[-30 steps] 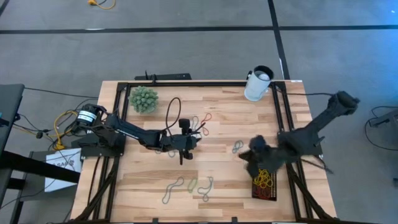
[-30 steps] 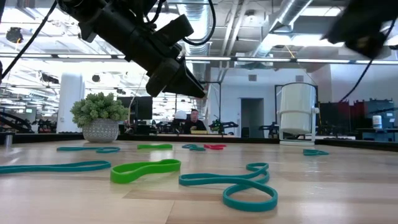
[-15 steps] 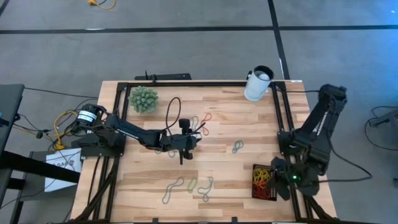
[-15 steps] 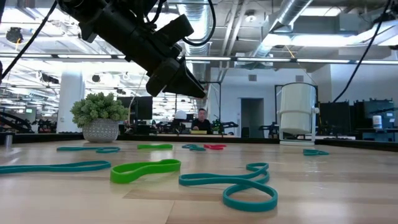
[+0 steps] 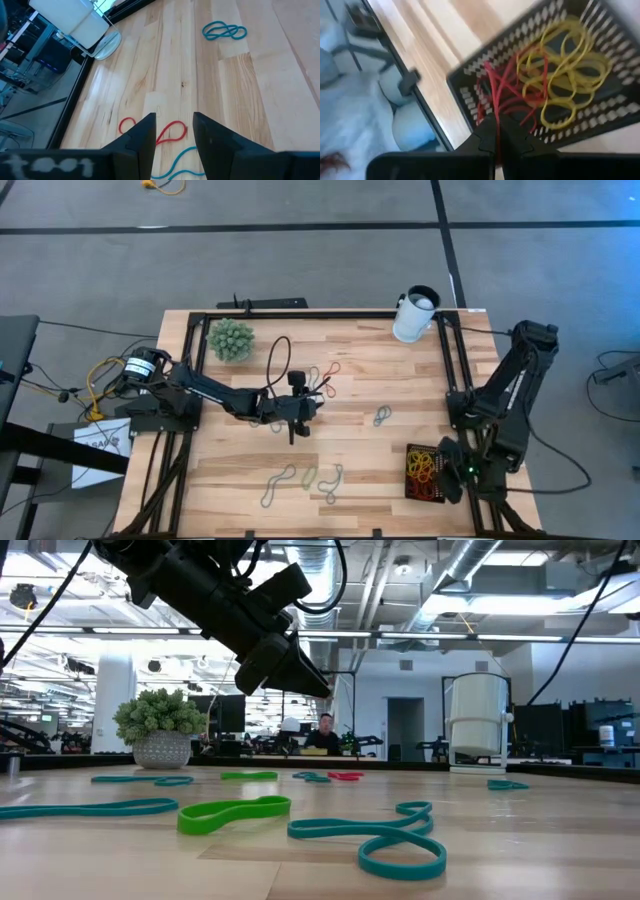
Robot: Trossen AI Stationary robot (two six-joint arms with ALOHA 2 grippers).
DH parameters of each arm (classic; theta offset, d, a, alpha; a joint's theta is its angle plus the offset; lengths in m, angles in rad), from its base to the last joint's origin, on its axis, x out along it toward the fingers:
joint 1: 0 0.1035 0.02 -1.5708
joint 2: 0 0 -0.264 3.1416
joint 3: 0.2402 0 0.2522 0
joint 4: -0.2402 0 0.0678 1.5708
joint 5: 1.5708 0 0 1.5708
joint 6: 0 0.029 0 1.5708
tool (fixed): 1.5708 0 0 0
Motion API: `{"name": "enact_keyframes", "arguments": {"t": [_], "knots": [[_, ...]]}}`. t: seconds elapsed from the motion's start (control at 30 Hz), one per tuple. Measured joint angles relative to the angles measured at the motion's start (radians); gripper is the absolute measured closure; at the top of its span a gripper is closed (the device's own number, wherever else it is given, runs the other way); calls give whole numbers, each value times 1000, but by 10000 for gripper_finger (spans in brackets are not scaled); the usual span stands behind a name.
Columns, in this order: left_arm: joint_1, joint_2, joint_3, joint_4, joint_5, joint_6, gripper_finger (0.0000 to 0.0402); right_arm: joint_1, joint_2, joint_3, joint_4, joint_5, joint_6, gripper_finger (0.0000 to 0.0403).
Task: Pick and place items into bin
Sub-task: Put the left red rubberband into the black basket
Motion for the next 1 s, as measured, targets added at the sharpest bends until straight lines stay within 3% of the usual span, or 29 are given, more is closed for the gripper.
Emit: {"name": "enact_keyframes", "arguments": {"t": [0.13,0.33,0.63,1.0], "knots": [[0,0,0,0,0,-1,280,-1,94,0,25,-79,5,399],[0,0,0,0,0,-1,280,-27,173,0,42,-87,8,368],[0,0,0,1,-5,0,280,-80,113,0,70,-97,-52,329],[0,0,0,1,-31,7,280,-160,93,0,101,-292,-65,325]]}}
